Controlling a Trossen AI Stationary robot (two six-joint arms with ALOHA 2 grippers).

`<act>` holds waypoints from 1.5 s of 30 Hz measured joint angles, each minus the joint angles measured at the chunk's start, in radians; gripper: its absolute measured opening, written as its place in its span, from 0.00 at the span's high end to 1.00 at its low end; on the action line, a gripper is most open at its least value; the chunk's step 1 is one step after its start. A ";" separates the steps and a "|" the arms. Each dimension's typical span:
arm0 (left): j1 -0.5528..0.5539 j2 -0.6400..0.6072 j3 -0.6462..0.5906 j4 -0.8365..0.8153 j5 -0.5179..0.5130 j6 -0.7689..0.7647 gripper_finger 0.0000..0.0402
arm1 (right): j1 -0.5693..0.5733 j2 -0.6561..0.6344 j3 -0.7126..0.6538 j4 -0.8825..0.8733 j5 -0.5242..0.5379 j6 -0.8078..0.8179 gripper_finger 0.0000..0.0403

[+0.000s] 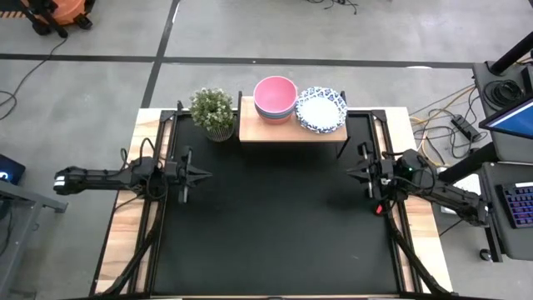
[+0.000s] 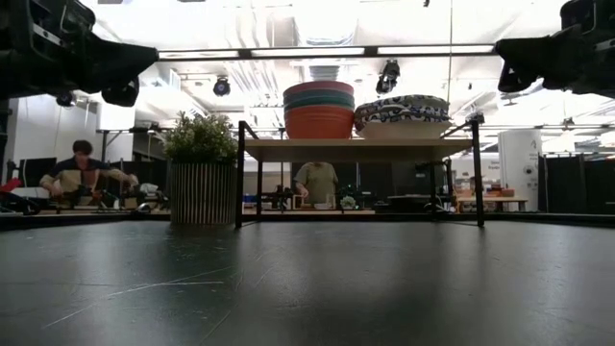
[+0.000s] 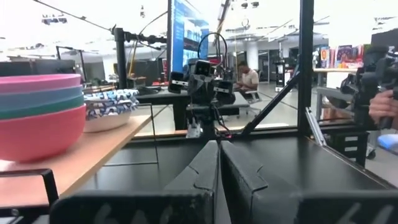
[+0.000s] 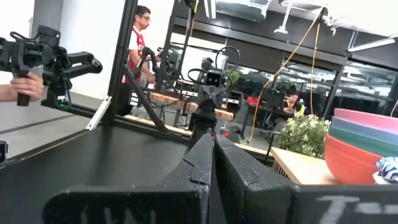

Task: Place and stack bowls onto a shelf
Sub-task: Return to Home Position

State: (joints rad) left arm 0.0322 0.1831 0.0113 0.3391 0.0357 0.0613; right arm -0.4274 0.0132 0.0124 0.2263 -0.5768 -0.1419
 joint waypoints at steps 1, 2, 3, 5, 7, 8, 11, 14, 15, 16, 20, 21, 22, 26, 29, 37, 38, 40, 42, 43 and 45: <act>0.000 -0.001 0.000 0.001 0.000 0.006 1.00 | 0.000 0.000 0.000 -0.001 0.000 -0.001 0.98; 0.000 -0.002 0.000 0.005 0.000 0.008 1.00 | 0.000 0.000 0.000 0.000 -0.002 -0.004 0.98; 0.000 -0.001 0.000 0.008 0.000 0.006 1.00 | 0.000 0.000 0.000 0.000 -0.007 -0.008 0.98; 0.001 -0.001 0.000 0.004 -0.028 -0.028 1.00 | 0.000 0.001 0.000 0.000 -0.009 -0.008 0.98; 0.001 -0.001 0.000 0.004 -0.114 -0.044 1.00 | 0.000 0.002 -0.001 -0.013 0.005 0.024 0.98; 0.001 -0.001 0.000 0.004 -0.155 -0.046 1.00 | 0.000 0.002 -0.001 -0.029 0.010 0.057 0.98; 0.001 0.004 0.000 0.004 -0.229 -0.047 1.00 | 0.000 0.002 -0.001 -0.066 0.012 0.130 0.98; 0.001 0.008 0.000 0.004 -0.236 -0.047 1.00 | 0.000 0.003 -0.001 -0.090 0.012 0.151 0.98; 0.001 0.009 0.000 0.004 -0.236 -0.047 1.00 | 0.000 0.004 -0.001 -0.097 0.012 0.149 0.98; 0.001 0.010 0.000 0.004 -0.236 -0.047 1.00 | 0.000 0.004 -0.001 -0.101 0.012 0.142 0.98; 0.001 0.015 0.000 0.004 -0.236 -0.048 1.00 | 0.000 0.008 -0.002 -0.102 0.012 0.132 0.98; 0.001 0.017 0.000 0.004 -0.236 -0.048 1.00 | 0.000 0.008 -0.002 -0.102 0.012 0.132 0.98; 0.001 0.017 0.000 0.004 -0.236 -0.048 1.00 | 0.000 0.008 -0.002 -0.102 0.012 0.131 0.98; 0.001 0.018 0.000 0.004 -0.236 -0.048 1.00 | 0.000 0.008 -0.002 -0.103 0.012 0.132 0.98; 0.001 0.018 0.000 0.004 -0.236 -0.048 1.00 | 0.000 0.008 -0.002 -0.103 0.013 0.133 0.98; 0.001 0.018 0.000 0.004 -0.236 -0.048 1.00 | 0.000 0.008 -0.002 -0.103 0.013 0.132 0.98; 0.001 0.018 0.000 0.004 -0.236 -0.048 1.00 | 0.000 0.008 -0.002 -0.103 0.013 0.134 0.98; 0.001 0.018 0.000 0.004 -0.236 -0.048 1.00 | 0.000 0.008 -0.002 -0.103 0.013 0.133 0.98; 0.001 0.018 0.000 0.004 -0.236 -0.048 1.00 | 0.000 0.008 -0.002 -0.103 0.013 0.133 0.98; 0.001 0.018 0.000 0.004 -0.236 -0.048 1.00 | 0.000 0.008 -0.002 -0.103 0.014 0.134 0.98; 0.001 0.018 0.000 0.004 -0.236 -0.048 1.00 | 0.000 0.008 -0.002 -0.103 0.014 0.132 0.98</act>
State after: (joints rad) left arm 0.0334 0.2016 0.0109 0.3435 -0.2001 0.0135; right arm -0.4278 0.0212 0.0101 0.1230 -0.5632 -0.0097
